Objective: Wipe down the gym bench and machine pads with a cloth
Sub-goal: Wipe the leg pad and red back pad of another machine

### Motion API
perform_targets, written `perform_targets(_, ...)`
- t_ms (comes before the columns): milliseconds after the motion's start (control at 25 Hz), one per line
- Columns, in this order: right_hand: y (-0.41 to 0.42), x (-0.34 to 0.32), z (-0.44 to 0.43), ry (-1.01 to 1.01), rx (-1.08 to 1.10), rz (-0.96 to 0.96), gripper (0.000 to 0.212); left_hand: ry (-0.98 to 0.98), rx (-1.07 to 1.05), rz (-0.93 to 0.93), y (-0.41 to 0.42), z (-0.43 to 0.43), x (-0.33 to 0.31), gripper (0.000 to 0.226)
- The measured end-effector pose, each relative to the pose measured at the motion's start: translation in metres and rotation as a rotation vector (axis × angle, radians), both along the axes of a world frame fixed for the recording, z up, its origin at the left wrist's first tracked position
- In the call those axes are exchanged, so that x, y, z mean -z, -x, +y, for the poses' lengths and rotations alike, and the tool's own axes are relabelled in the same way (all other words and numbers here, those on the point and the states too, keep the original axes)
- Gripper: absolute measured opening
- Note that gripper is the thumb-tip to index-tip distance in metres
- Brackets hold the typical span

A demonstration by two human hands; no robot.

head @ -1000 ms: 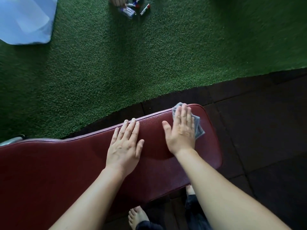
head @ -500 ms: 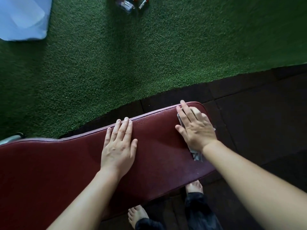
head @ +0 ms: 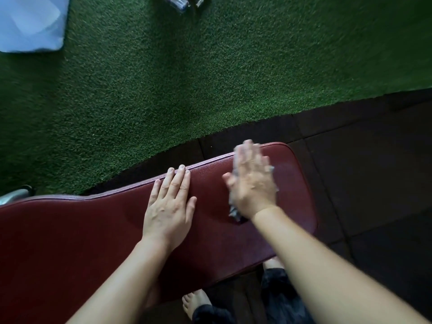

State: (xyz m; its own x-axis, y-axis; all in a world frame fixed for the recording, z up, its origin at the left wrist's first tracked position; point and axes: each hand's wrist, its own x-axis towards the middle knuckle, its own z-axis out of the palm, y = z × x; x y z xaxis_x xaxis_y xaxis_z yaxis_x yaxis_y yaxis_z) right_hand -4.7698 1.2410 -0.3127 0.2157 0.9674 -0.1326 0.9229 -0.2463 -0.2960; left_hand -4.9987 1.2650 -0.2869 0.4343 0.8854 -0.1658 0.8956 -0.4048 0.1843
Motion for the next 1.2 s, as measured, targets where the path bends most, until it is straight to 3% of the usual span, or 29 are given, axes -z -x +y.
perform_targets(80,0.055,-0.004,-0.008,-0.034,-0.233,0.021,0.077,-0.010,0.028,0.010,0.003,0.002,-0.001,0.067)
perform_targets(160,0.044,-0.004,-0.019,-0.048,-0.318,0.014,0.074,-0.009,0.055,0.025,0.006,0.004,-0.003,0.067)
perform_targets(280,-0.057,0.017,-0.035,0.038,0.031,-0.077,0.078,-0.001,0.064,0.048,0.006,0.004,-0.003,0.067)
perform_targets(360,-0.106,0.014,-0.041,0.113,0.325,-0.004,0.085,-0.009,0.055,0.057,0.004,0.002,-0.001,0.066)
perform_targets(440,-0.070,0.006,-0.031,0.073,0.412,-0.009,0.085,-0.005,0.050,0.066,0.002,0.000,0.000,0.066)
perform_targets(560,0.058,-0.004,-0.033,-0.035,-0.041,0.033,0.079,0.017,0.070,0.077,0.004,0.001,-0.001,0.067)
perform_targets(640,0.079,-0.006,-0.057,-0.047,-0.206,0.024,0.077,0.043,0.084,0.074,0.005,0.003,-0.004,0.069)
perform_targets(720,0.023,0.006,-0.081,-0.033,-0.059,-0.045,0.077,0.067,0.092,0.074,0.007,0.005,-0.006,0.071)
perform_targets(840,-0.065,0.008,-0.121,0.101,0.446,-0.005,0.081,0.068,0.112,0.070,0.009,0.005,-0.007,0.073)
perform_targets(920,-0.048,0.000,-0.125,0.084,0.599,-0.010,0.082,0.066,0.117,0.065,0.009,0.002,-0.007,0.073)
perform_targets(1080,0.069,0.001,-0.137,-0.028,0.140,-0.011,0.076,0.082,0.110,0.085,0.009,0.001,-0.010,0.073)
perform_targets(1120,0.070,0.003,-0.142,-0.043,0.095,0.001,0.074,0.091,0.114,0.091,0.008,0.002,-0.011,0.072)
perform_targets(1200,0.037,0.012,-0.142,-0.046,0.214,-0.010,0.072,0.124,0.115,0.102,0.010,0.005,-0.014,0.069)
